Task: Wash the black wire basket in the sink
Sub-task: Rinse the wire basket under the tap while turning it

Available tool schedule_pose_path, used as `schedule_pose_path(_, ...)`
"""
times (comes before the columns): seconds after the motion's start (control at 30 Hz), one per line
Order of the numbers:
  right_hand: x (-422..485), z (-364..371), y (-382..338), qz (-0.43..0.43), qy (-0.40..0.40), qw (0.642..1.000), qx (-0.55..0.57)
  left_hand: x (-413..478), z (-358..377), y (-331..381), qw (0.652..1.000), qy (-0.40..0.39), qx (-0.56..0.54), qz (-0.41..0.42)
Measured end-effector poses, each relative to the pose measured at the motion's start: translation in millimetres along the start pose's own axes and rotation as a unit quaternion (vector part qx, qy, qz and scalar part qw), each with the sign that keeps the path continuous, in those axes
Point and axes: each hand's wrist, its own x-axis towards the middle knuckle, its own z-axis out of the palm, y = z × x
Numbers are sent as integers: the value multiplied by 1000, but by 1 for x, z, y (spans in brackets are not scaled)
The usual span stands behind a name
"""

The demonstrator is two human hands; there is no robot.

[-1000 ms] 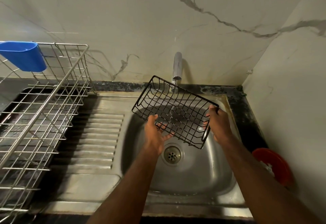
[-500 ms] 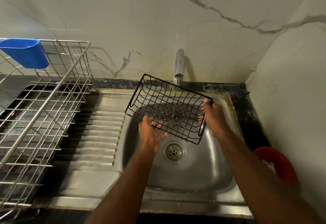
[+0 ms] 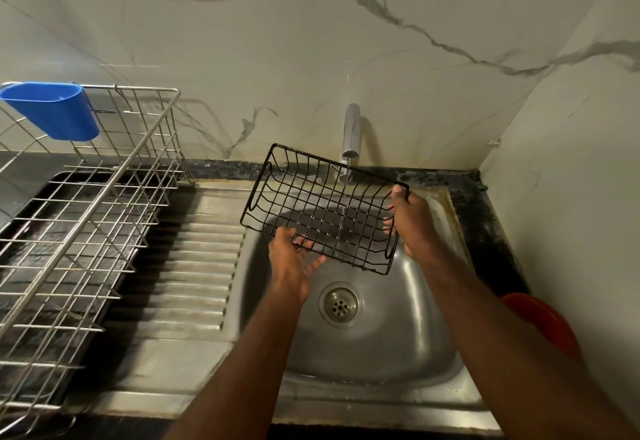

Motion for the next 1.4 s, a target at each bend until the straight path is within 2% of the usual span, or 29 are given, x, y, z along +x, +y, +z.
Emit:
schedule_pose_path(0.27, 12, -5, -4, -6, 6, 1000, 4, -3, 8, 0, 1000, -13, -27, -1)
schedule_pose_path(1.4, 13, 19, -25, 14, -25, 1000, -6, 2, 3, 5, 995, 23, -91, 21)
